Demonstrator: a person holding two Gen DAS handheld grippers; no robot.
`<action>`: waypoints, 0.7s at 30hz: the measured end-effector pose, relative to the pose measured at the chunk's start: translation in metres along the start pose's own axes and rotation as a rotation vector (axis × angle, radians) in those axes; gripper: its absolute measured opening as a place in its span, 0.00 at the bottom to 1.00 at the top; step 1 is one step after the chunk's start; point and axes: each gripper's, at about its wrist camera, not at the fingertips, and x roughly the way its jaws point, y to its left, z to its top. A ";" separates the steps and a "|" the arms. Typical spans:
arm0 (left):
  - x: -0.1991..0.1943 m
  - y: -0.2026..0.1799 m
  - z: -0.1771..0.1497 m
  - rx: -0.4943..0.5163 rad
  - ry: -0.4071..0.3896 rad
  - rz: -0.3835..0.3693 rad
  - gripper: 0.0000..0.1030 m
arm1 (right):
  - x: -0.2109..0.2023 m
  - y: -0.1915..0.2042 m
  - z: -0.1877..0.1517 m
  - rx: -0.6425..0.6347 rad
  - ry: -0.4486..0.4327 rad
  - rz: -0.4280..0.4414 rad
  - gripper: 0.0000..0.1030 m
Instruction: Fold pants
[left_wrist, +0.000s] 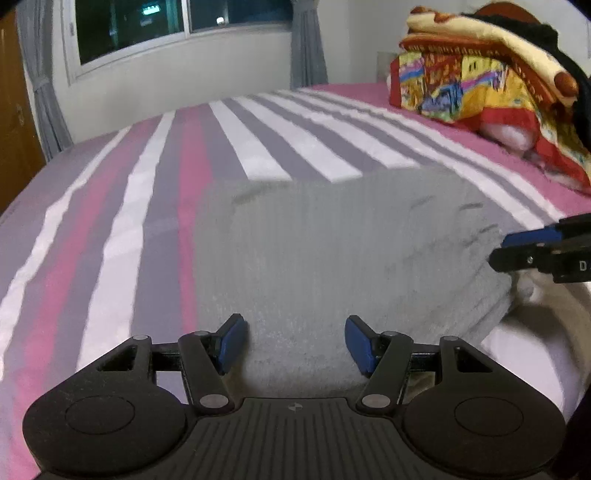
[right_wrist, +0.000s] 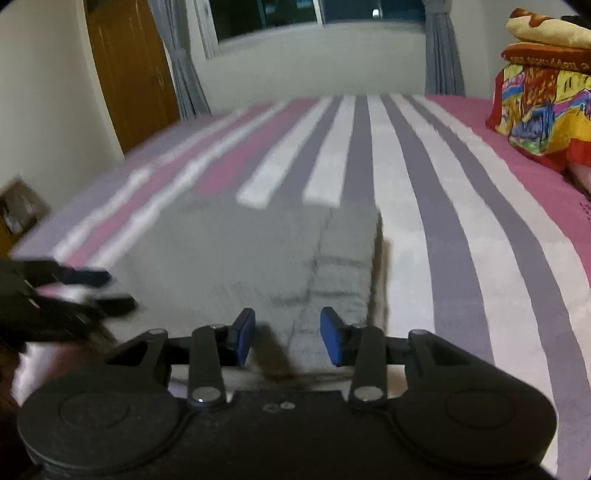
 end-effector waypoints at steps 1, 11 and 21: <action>0.001 -0.001 -0.002 0.004 -0.003 0.005 0.59 | 0.002 0.001 0.000 -0.008 -0.002 -0.005 0.38; -0.018 0.015 -0.027 -0.078 -0.024 -0.006 0.69 | 0.002 0.007 -0.009 -0.068 0.021 -0.020 0.43; -0.010 0.051 -0.030 -0.161 -0.016 -0.026 0.69 | 0.004 -0.003 0.002 0.004 0.017 -0.055 0.45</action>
